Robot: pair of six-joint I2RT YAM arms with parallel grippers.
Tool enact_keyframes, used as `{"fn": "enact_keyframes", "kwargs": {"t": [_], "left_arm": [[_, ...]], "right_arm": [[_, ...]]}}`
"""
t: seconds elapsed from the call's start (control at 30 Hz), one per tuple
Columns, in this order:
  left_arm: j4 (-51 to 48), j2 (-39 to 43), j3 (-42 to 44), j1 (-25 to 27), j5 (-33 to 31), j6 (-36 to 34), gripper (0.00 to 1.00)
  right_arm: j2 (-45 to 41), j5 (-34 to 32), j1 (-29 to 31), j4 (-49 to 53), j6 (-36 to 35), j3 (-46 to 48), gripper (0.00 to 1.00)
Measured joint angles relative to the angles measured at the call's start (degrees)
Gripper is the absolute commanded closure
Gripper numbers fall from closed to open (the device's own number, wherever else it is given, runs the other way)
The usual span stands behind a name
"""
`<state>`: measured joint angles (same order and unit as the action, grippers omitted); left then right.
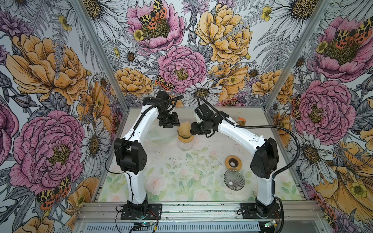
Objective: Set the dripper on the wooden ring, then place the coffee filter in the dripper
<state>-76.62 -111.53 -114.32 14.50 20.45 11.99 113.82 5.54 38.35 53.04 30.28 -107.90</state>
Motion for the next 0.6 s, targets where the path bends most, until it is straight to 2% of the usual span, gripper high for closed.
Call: {"fn": "enact_keyframes", "kwargs": {"t": [0.3, 0.47, 0.6], "left_arm": [[0.0, -1.4, 0.0, 0.4, 0.0, -0.8, 0.55], [0.0, -1.5, 0.6, 0.7, 0.0, -1.7, 0.62], [0.0, -1.5, 1.2, 0.8, 0.0, -2.0, 0.64]], "right_arm": [[0.0, 0.0, 0.0, 0.1, 0.0, 0.0, 0.41], [0.0, 0.0, 0.0, 0.2, 0.0, 0.0, 0.41], [0.0, 0.0, 0.0, 0.1, 0.0, -0.1, 0.41]]}}
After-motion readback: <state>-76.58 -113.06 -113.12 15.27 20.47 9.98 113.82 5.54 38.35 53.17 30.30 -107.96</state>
